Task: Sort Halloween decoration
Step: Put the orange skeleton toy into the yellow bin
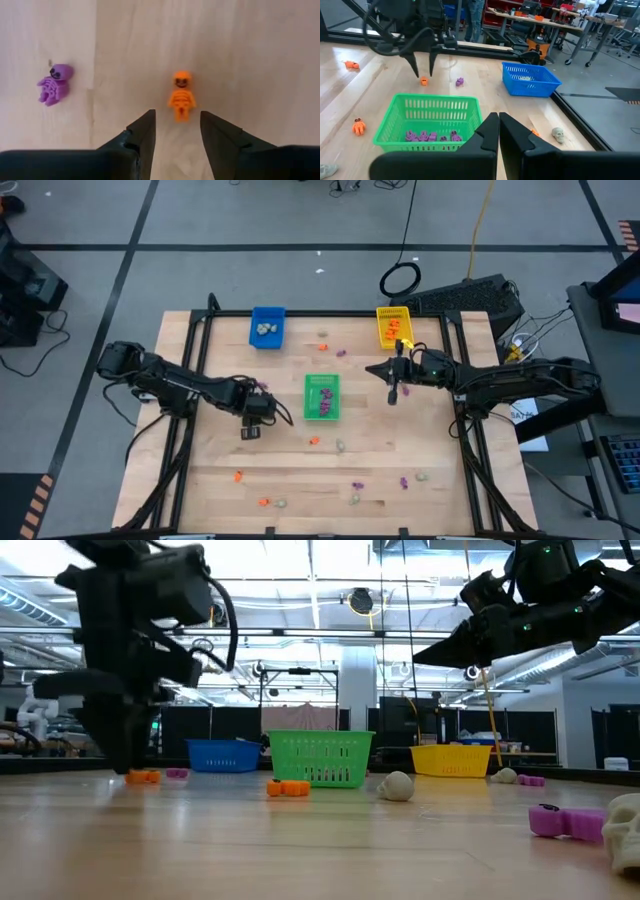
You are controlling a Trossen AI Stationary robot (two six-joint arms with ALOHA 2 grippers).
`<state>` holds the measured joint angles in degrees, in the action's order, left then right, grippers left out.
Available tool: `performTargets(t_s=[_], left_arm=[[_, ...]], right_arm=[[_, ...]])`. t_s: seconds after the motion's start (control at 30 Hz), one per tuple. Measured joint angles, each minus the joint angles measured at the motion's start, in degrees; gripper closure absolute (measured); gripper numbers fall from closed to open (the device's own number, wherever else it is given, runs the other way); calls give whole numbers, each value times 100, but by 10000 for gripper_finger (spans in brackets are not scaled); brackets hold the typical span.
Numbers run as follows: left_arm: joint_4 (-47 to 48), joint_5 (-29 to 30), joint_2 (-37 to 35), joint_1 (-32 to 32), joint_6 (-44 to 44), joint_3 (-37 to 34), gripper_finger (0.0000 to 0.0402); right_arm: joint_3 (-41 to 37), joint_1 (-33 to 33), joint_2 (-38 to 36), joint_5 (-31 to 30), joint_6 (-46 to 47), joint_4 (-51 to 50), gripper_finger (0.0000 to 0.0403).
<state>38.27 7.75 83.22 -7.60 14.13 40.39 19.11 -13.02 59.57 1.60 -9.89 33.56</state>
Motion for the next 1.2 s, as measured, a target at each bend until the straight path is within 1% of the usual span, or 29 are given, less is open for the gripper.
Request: performTargets(t_s=[0.1, 0.2, 0.37, 0.47, 0.53, 0.63, 0.73, 0.87, 0.97, 1.13, 1.2], left_arm=[[-256, 28, 0, 168, -94, -122, 261], [-563, -19, 0, 305, -169, -238, 282], [-830, -484, -26, 497, -436, -400, 339], [-854, -538, -23, 506, -582, -410, 379], [-898, -540, -20, 506, -593, -401, 393], [-954, -523, -3, 506, -559, -311, 393], [-1509, -534, 7, 506, -507, -97, 397], [-1453, -619, 22, 506, -408, 157, 398], [-1528, -611, -116, 501, -398, 388, 398], [-2527, -646, -128, 501, -240, 582, 399], [-3032, -647, 35, 533, -240, 655, 399]], right_arm=[[2, 0, 0, -2, 0, -2, 403], [2, 0, 0, -2, 0, -2, 403], [2, 0, 0, -3, -1, -2, 403], [6, 0, 0, -4, -2, -2, 403], [7, 0, 2, -4, -22, -4, 403], [7, 0, 2, -4, -46, -2, 403], [7, 0, 2, -4, -117, 2, 403], [11, -4, -28, -31, -164, -7, 403], [11, -7, -111, -39, -195, -32, 403], [13, -7, -446, -22, -277, -52, 403], [11, -7, -652, -15, -299, -208, 403]])
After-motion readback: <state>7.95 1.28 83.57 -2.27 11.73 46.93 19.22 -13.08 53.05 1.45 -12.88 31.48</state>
